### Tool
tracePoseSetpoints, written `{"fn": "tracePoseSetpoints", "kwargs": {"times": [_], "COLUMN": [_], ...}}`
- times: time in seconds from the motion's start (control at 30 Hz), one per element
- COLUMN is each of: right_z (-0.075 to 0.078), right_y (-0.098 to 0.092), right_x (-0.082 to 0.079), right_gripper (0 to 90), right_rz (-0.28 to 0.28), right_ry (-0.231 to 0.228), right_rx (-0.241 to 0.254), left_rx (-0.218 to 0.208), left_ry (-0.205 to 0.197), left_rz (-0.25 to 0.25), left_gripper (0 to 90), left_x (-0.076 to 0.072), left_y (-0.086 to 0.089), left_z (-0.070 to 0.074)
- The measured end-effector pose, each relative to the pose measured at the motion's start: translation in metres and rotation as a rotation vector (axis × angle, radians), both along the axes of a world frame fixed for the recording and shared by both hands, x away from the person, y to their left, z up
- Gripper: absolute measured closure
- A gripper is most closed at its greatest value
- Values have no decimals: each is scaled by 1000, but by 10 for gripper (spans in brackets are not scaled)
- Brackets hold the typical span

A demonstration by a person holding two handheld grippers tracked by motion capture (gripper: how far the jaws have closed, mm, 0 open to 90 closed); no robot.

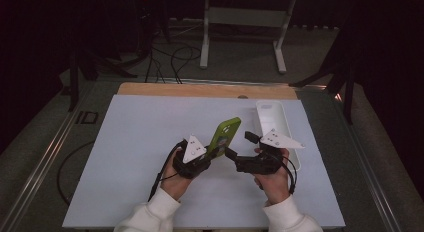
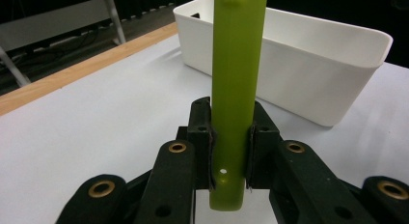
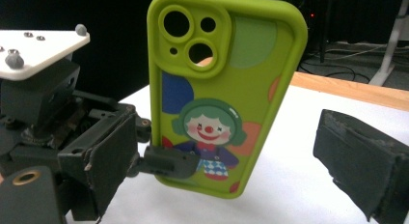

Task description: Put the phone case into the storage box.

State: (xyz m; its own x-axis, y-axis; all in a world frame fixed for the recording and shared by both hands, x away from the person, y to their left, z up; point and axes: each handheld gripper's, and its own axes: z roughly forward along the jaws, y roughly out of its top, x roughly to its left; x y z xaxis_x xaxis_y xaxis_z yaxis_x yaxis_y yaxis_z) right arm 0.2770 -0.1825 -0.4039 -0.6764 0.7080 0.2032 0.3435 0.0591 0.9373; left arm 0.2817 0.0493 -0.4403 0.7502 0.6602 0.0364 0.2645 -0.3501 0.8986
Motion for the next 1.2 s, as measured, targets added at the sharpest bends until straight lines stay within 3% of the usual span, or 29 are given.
{"fn": "tracePoseSetpoints", "kwargs": {"times": [1.2], "right_z": [13], "right_y": [19], "right_x": [14], "right_gripper": [82], "right_rz": [-55], "right_ry": [22], "right_rx": [46], "left_rx": [-2], "left_ry": [-11], "left_rz": [24], "left_gripper": [770], "left_x": [-1], "left_y": [-4], "left_z": [-1]}}
